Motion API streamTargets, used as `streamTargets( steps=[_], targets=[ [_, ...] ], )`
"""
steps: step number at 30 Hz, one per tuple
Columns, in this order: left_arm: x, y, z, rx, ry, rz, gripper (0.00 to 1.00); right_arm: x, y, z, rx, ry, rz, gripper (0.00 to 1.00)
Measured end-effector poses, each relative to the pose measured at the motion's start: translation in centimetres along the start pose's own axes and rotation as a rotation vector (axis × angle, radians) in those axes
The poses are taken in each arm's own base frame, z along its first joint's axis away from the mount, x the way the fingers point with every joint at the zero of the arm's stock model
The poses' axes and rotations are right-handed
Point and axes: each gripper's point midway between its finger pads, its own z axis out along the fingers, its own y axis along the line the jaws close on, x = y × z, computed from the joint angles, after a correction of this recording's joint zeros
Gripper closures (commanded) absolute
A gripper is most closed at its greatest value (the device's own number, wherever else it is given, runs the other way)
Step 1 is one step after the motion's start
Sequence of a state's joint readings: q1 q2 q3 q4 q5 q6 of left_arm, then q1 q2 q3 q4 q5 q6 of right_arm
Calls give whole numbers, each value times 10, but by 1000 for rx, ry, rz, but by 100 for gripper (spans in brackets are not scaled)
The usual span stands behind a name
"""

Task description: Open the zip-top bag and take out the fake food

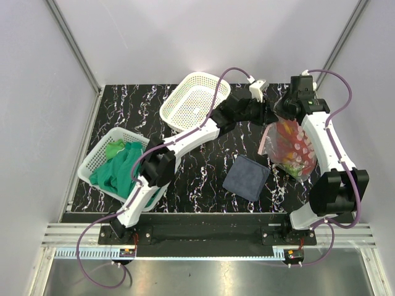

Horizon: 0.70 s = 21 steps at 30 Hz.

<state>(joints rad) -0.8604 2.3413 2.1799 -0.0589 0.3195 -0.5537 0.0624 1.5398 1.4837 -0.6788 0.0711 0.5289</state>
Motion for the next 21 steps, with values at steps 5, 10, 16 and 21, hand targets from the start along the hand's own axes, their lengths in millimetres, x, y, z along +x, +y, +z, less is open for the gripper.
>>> streamTargets(
  steps=[5, 10, 16, 21],
  targets=[
    [0, -5, 0, 27, 3, 9, 100, 0, 1, 0, -1, -1, 12, 49],
    [6, 8, 1, 15, 7, 38, 100, -11, -7, -3, 2, -12, 13, 14],
    [10, 19, -3, 71, 26, 64, 100, -55, -39, -12, -8, -70, 59, 4],
    [16, 27, -5, 125, 24, 94, 100, -74, -55, -6, -7, -72, 120, 4]
  ],
)
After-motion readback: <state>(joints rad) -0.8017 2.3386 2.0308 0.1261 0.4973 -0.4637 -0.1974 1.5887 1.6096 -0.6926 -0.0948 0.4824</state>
